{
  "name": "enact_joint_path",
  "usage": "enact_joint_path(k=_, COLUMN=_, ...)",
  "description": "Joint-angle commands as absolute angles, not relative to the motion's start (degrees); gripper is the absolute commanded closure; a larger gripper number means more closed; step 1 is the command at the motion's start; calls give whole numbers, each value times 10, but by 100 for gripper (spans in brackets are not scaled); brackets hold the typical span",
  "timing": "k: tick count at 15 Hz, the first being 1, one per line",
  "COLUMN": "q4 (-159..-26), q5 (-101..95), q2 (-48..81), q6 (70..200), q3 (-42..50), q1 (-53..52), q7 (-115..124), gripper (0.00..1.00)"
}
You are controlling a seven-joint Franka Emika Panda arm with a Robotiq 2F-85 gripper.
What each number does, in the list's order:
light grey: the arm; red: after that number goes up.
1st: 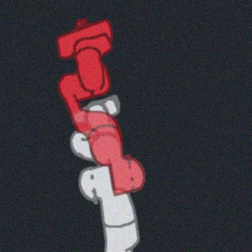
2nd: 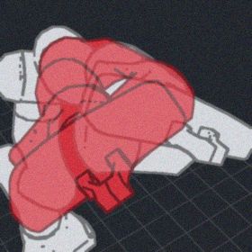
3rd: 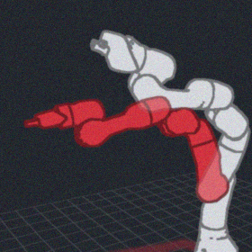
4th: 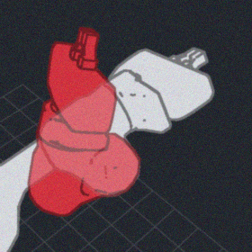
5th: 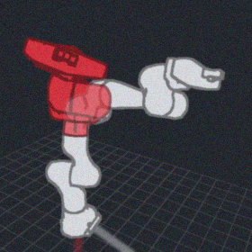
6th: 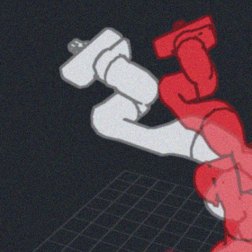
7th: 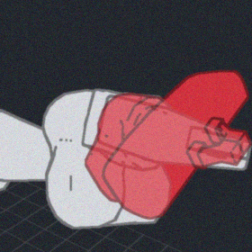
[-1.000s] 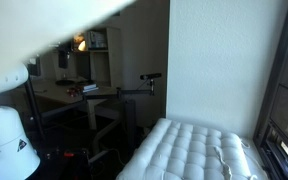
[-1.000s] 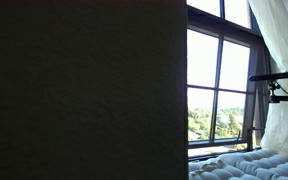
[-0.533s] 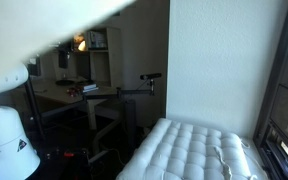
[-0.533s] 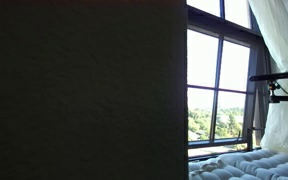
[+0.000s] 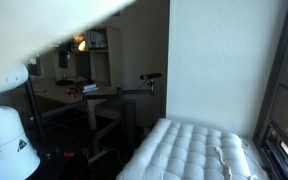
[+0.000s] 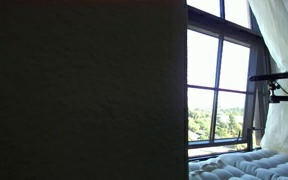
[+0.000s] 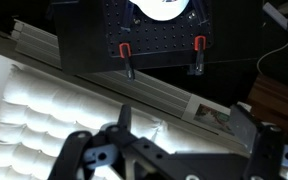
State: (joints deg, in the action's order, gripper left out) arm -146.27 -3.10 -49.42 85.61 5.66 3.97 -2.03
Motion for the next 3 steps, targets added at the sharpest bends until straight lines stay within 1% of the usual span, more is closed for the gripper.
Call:
enact_joint_path(k=1, q4=-1462, q5=-30, q2=-494, q6=855, q3=55, q1=41, q7=-21, gripper=0)
enact_joint_path(k=3, q4=-1462, q5=-30, q2=-494, q6=855, q3=55, q1=41, q7=-21, gripper=0)
